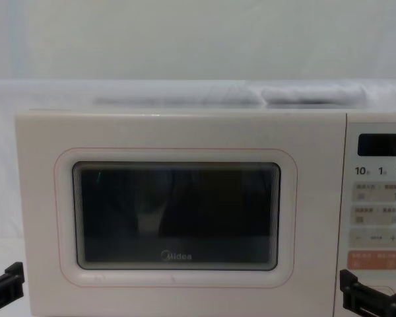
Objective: Press the button to open the microwave door with one hand; close the microwave door with the other hand.
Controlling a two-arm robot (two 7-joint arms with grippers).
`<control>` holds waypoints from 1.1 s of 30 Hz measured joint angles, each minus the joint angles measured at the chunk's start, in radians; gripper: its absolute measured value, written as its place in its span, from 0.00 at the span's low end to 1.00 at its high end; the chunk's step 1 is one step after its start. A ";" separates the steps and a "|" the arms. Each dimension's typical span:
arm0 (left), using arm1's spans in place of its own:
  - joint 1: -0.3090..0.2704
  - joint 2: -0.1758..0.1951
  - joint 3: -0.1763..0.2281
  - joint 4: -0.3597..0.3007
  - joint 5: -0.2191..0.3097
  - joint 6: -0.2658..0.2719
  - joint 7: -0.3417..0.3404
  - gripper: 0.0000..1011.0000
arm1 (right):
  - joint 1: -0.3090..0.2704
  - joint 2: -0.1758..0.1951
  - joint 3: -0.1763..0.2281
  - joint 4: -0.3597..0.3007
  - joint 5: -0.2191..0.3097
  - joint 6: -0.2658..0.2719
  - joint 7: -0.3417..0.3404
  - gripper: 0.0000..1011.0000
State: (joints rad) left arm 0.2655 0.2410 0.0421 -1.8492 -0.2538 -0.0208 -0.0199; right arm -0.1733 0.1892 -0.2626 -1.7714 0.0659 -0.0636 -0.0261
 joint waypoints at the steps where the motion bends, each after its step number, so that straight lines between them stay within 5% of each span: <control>1: 0.000 0.000 0.000 0.000 0.000 0.000 0.000 0.99 | 0.000 0.000 0.000 0.000 0.000 0.000 0.000 0.99; 33: 0.000 0.000 0.000 0.000 0.000 0.000 0.000 0.99 | 0.000 0.000 0.000 0.000 0.000 0.000 0.000 0.98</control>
State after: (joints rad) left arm 0.2655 0.2409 0.0421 -1.8492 -0.2539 -0.0207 -0.0199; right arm -0.1733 0.1892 -0.2626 -1.7714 0.0659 -0.0636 -0.0261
